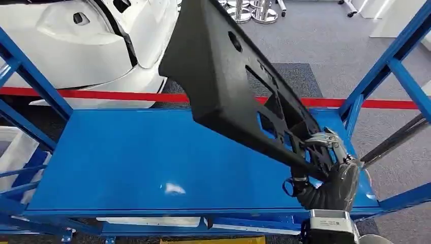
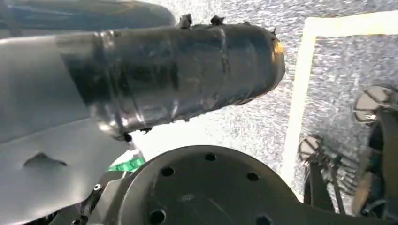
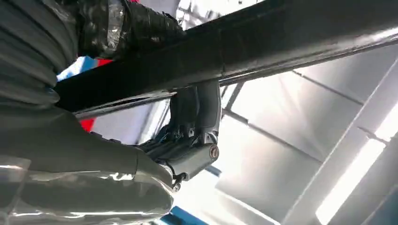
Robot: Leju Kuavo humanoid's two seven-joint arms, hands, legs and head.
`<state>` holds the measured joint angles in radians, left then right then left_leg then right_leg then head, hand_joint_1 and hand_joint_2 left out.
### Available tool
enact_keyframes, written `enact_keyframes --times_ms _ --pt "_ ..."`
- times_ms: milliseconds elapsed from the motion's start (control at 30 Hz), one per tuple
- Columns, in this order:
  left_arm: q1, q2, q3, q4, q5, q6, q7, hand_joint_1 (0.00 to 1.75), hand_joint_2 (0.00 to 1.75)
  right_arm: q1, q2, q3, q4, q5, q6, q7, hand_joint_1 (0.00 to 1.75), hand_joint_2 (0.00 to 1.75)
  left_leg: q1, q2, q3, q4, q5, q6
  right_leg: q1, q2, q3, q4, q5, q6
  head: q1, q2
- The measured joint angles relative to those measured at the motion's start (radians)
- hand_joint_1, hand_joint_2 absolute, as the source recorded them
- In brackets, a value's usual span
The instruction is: Take the parts from the cabinet and place them on the table.
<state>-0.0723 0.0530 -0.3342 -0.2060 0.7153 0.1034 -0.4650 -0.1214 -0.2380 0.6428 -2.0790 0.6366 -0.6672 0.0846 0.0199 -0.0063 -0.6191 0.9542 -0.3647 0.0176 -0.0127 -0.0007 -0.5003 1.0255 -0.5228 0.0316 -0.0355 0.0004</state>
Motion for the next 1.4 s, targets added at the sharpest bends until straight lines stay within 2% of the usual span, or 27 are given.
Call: enact_keyframes --times_ms 33,67,200,267,300,333,367,400,433,500,567,600,700,733,833,867,900,933,1000,1033,1067,1100,1200,1233,1333,1367,1400 --pt "-0.001 0.0 0.0 0.0 0.001 -0.002 -0.001 0.0 0.0 0.003 0.003 0.004 0.001 -0.005 0.0 -0.008 1.75 1.75 0.0 0.0 -0.003 0.002 0.006 -0.007 -0.001 0.001 0.053 -0.08 -0.001 -0.002 0.0 0.0" --pt "-0.001 -0.001 0.0 0.0 0.002 -0.003 -0.002 0.0 0.0 0.012 0.01 0.01 0.003 -0.014 0.0 -0.011 1.75 1.75 -0.003 0.0 -0.006 -0.001 0.015 -0.018 0.006 0.009 0.044 -0.075 0.017 -0.018 -0.004 0.0" --pt "0.0 0.001 0.0 0.001 0.015 -0.005 0.007 0.0 0.0 0.034 0.021 0.02 0.01 -0.053 0.0 -0.029 1.75 1.75 0.001 -0.001 -0.008 -0.007 0.034 -0.042 0.001 0.004 0.017 -0.085 0.037 -0.048 -0.003 0.0" --pt "0.002 0.003 0.0 0.001 0.02 -0.004 0.009 0.0 0.0 0.039 0.026 0.024 0.012 -0.066 0.0 -0.036 1.75 1.75 0.001 0.002 -0.033 0.067 -0.072 -0.045 0.003 -0.002 0.002 -0.088 0.053 -0.061 -0.005 0.0" --pt "0.002 0.003 0.001 0.001 0.024 -0.002 0.009 0.0 0.0 0.046 0.029 0.026 0.014 -0.077 0.0 -0.043 1.75 1.75 0.001 0.002 -0.058 0.167 -0.156 -0.047 0.005 -0.003 -0.013 -0.088 0.066 -0.064 -0.006 0.0" --pt "0.002 0.003 0.001 0.001 0.025 -0.002 0.009 0.0 0.0 0.056 0.031 0.026 0.016 -0.088 0.0 -0.051 1.75 1.75 0.001 0.002 -0.075 0.247 -0.205 -0.047 0.008 -0.004 -0.026 -0.088 0.076 -0.066 -0.006 0.0" --pt "0.002 0.003 0.002 0.001 0.031 -0.001 0.009 0.0 0.0 0.067 0.032 0.026 0.019 -0.106 0.0 -0.063 1.75 1.75 0.001 0.002 -0.08 0.307 -0.224 -0.047 0.011 -0.005 -0.039 -0.087 0.087 -0.066 -0.006 0.0" --pt "0.002 0.003 0.003 0.001 0.033 -0.001 0.01 0.0 0.0 0.077 0.032 0.027 0.021 -0.122 0.0 -0.071 1.75 1.75 0.001 0.002 -0.067 0.323 -0.208 -0.045 0.013 -0.006 -0.053 -0.087 0.096 -0.067 -0.006 0.0" --pt "0.002 0.003 0.003 0.001 0.034 0.0 0.013 0.0 0.0 0.087 0.032 0.026 0.024 -0.139 0.0 -0.08 1.75 1.75 0.0 0.002 -0.033 0.3 -0.173 -0.041 0.017 -0.006 -0.057 -0.086 0.106 -0.066 -0.006 0.0" --pt "0.0 0.004 0.005 0.001 0.036 0.002 0.019 0.0 0.0 0.107 0.032 0.02 0.027 -0.163 0.0 -0.097 1.75 1.75 -0.008 0.002 0.088 0.152 -0.118 -0.02 0.023 -0.005 -0.08 -0.084 0.126 -0.065 -0.006 0.0" --pt "-0.004 0.013 0.006 0.001 0.04 0.005 0.024 0.0 0.0 0.124 0.033 0.011 0.029 -0.166 0.0 -0.103 1.75 1.75 -0.019 0.005 0.202 -0.014 -0.15 -0.002 0.028 -0.006 -0.089 -0.079 0.138 -0.057 -0.005 0.0" --pt "-0.005 0.013 0.006 0.001 0.042 0.005 0.028 0.0 0.0 0.131 0.034 0.01 0.029 -0.167 0.0 -0.105 1.75 1.75 -0.02 0.004 0.208 -0.034 -0.157 -0.007 0.026 -0.008 -0.091 -0.08 0.148 -0.051 -0.003 0.0" --pt "-0.002 0.008 0.006 0.001 0.043 0.005 0.032 0.0 0.0 0.147 0.034 0.005 0.031 -0.174 0.0 -0.111 1.75 1.75 -0.016 0.006 0.191 -0.043 -0.132 0.007 0.024 -0.008 -0.099 -0.085 0.169 -0.035 -0.005 0.0" --pt "-0.004 0.008 0.006 0.001 0.044 0.004 0.031 0.0 0.0 0.153 0.034 0.002 0.032 -0.176 0.0 -0.112 1.75 1.75 -0.014 0.009 0.182 -0.043 -0.121 0.01 0.022 -0.002 -0.109 -0.073 0.143 -0.027 -0.003 0.0" --pt "-0.004 0.001 0.006 0.001 0.045 0.008 0.028 0.0 0.0 0.169 0.034 -0.008 0.035 -0.178 0.0 -0.108 1.75 1.75 -0.013 0.011 0.131 -0.042 -0.083 0.021 0.011 -0.001 -0.183 0.155 -0.042 -0.007 -0.001 0.0" --pt "-0.004 0.0 0.006 0.001 0.045 0.009 0.028 0.0 0.0 0.173 0.034 -0.012 0.035 -0.175 0.0 -0.103 1.75 1.75 -0.013 0.011 0.113 -0.041 -0.07 0.02 0.01 -0.002 -0.196 0.221 -0.063 -0.003 -0.001 0.0" --pt "-0.004 -0.001 0.006 0.001 0.047 0.01 0.027 0.0 0.0 0.177 0.034 -0.015 0.037 -0.172 0.0 -0.1 1.75 1.75 -0.013 0.011 0.099 -0.04 -0.06 0.018 0.009 -0.002 -0.195 0.252 -0.055 -0.001 -0.001 0.0" --pt "-0.004 -0.001 0.006 0.001 0.048 0.01 0.027 0.0 0.0 0.182 0.034 -0.018 0.039 -0.169 0.0 -0.098 1.75 1.75 -0.013 0.011 0.077 -0.037 -0.045 0.015 0.006 -0.002 -0.17 0.245 -0.012 0.0 0.0 0.0" --pt "-0.004 -0.003 0.006 0.001 0.051 0.01 0.027 0.0 0.0 0.184 0.034 -0.02 0.04 -0.169 0.0 -0.097 1.75 1.75 -0.012 0.011 0.041 -0.027 -0.025 0.009 0.004 -0.002 -0.071 0.124 0.056 -0.003 -0.001 0.0" --pt "-0.005 -0.005 0.006 0.001 0.051 0.01 0.027 0.0 0.0 0.184 0.034 -0.022 0.04 -0.168 0.0 -0.097 1.75 1.75 -0.011 0.01 0.026 -0.019 -0.016 0.004 0.004 -0.002 0.002 0.028 0.052 -0.006 -0.001 0.0" --pt "-0.004 -0.005 0.006 0.001 0.051 0.01 0.025 0.0 0.0 0.182 0.034 -0.023 0.04 -0.167 0.0 -0.097 1.75 1.75 -0.017 0.009 0.016 -0.01 -0.011 -0.002 0.007 -0.002 0.078 -0.073 0.011 -0.011 0.0 0.0" --pt "-0.004 -0.006 0.006 0.001 0.051 0.01 0.025 0.0 0.0 0.183 0.034 -0.024 0.04 -0.166 0.0 -0.097 1.75 1.75 -0.017 0.01 0.014 -0.006 -0.005 -0.008 0.008 0.0 0.09 -0.119 -0.009 -0.022 -0.005 0.0" --pt "-0.004 -0.006 0.006 0.001 0.051 0.01 0.026 0.0 0.0 0.188 0.034 -0.032 0.04 -0.161 0.0 -0.093 1.75 1.75 -0.013 0.01 0.013 -0.013 0.022 -0.028 0.012 -0.001 0.066 -0.105 0.008 -0.044 -0.006 0.0" --pt "-0.002 -0.004 0.006 0.001 0.051 0.01 0.026 0.0 0.0 0.19 0.034 -0.034 0.041 -0.155 0.0 -0.09 1.75 1.75 -0.009 0.009 0.012 -0.007 0.014 -0.032 0.005 -0.005 0.061 -0.11 0.02 -0.052 -0.005 0.0" --pt "0.0 -0.003 0.006 0.001 0.051 0.005 0.026 0.0 0.0 0.19 0.034 -0.037 0.042 -0.15 0.0 -0.075 1.75 1.75 -0.009 0.008 -0.042 0.174 -0.182 -0.042 0.007 -0.009 0.023 -0.108 0.054 -0.065 -0.008 0.0" --pt "0.0 -0.002 0.006 0.001 0.051 0.003 0.026 0.0 0.0 0.19 0.034 -0.037 0.042 -0.149 0.0 -0.072 1.75 1.75 -0.009 0.008 -0.058 0.252 -0.228 -0.044 0.008 -0.009 0.006 -0.107 0.067 -0.065 -0.008 0.0" --pt "0.0 -0.001 0.006 0.001 0.051 -0.001 0.025 0.0 0.0 0.19 0.034 -0.037 0.042 -0.148 0.0 -0.069 1.75 1.75 -0.009 0.008 -0.061 0.305 -0.242 -0.045 0.009 -0.009 -0.012 -0.104 0.078 -0.064 -0.008 0.0"
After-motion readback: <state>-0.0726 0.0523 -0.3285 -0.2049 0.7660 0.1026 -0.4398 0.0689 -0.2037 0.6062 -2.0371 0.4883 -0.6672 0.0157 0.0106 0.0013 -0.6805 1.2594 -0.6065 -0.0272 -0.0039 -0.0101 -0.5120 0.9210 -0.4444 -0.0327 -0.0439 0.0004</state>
